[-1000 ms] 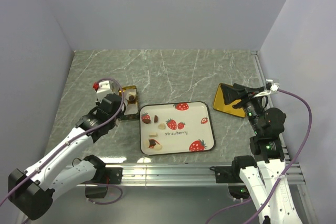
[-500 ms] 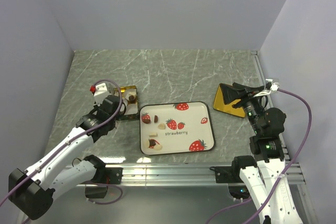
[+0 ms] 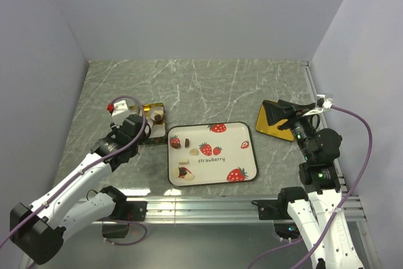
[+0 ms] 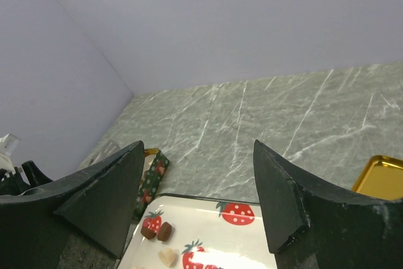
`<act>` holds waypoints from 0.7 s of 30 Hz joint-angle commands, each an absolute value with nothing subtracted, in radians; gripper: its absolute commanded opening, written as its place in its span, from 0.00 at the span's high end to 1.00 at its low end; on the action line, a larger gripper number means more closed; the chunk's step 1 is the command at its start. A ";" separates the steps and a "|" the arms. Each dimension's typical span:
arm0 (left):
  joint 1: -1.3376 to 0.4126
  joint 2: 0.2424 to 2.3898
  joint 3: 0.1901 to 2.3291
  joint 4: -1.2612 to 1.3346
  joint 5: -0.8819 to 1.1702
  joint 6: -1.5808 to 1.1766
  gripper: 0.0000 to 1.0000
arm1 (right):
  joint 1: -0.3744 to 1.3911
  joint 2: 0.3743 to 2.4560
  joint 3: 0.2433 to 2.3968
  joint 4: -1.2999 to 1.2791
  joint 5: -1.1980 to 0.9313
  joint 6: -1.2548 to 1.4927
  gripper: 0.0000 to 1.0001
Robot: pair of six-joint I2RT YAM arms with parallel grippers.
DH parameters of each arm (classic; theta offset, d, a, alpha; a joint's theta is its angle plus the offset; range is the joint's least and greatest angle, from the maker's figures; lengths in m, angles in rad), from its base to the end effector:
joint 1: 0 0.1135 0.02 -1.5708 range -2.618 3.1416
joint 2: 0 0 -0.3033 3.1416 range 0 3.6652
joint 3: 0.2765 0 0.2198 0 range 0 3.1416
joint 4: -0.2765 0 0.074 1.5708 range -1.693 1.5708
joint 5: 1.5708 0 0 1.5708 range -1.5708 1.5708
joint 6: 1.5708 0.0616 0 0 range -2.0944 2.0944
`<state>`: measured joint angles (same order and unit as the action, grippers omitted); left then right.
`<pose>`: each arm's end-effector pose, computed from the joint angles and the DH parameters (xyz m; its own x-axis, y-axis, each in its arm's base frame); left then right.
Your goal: Pack the chocolate
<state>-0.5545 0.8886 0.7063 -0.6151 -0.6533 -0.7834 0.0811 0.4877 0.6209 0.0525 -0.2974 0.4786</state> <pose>0.1332 -0.0384 0.2816 -0.4713 -0.3672 -0.8019 -0.3888 0.9026 -0.1848 0.0825 0.0248 0.3677 -0.0045 0.4414 -0.8973 -0.4083 0.8183 0.4046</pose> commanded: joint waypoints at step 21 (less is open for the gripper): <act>-0.820 0.888 0.768 -0.594 -0.620 -0.718 0.65 | 0.089 0.508 0.626 0.078 -0.281 0.466 0.24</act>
<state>-0.7578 0.8944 0.7113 -0.6048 -0.6220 -0.7277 0.0811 0.5014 0.6209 0.0517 -0.2935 0.4778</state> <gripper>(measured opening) 0.355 0.764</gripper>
